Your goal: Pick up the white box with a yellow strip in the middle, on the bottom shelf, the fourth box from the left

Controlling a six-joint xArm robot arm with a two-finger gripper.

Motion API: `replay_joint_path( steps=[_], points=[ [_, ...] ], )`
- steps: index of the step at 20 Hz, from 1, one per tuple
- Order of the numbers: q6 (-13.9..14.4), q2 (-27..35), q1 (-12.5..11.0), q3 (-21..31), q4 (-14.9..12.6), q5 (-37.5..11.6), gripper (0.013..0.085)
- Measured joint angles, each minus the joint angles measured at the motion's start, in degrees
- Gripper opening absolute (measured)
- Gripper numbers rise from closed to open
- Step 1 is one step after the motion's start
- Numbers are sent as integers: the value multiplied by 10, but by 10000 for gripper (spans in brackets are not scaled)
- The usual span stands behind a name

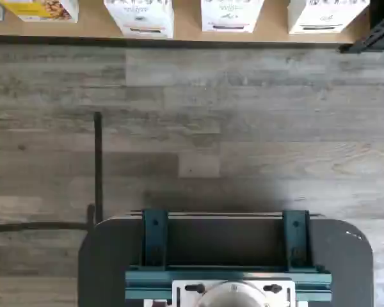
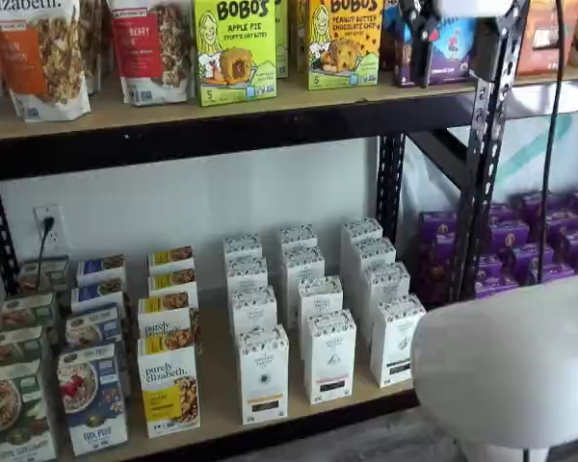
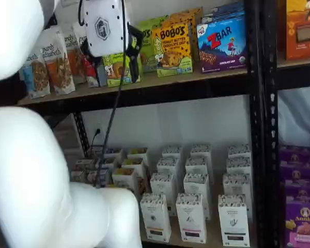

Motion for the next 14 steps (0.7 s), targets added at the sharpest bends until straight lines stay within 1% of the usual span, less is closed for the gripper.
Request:
replay_joint_path(
  steps=[1, 2, 4, 7, 14],
  points=[
    [-16, -11, -38, 12, 49, -11, 850],
    [-15, -15, -39, 17, 58, -15, 850],
    [3, -25, -18, 29, 58, -24, 850],
    [25, -32, 6, 40, 55, -29, 850],
    [57, -43, 39, 63, 55, -44, 850]
  ],
)
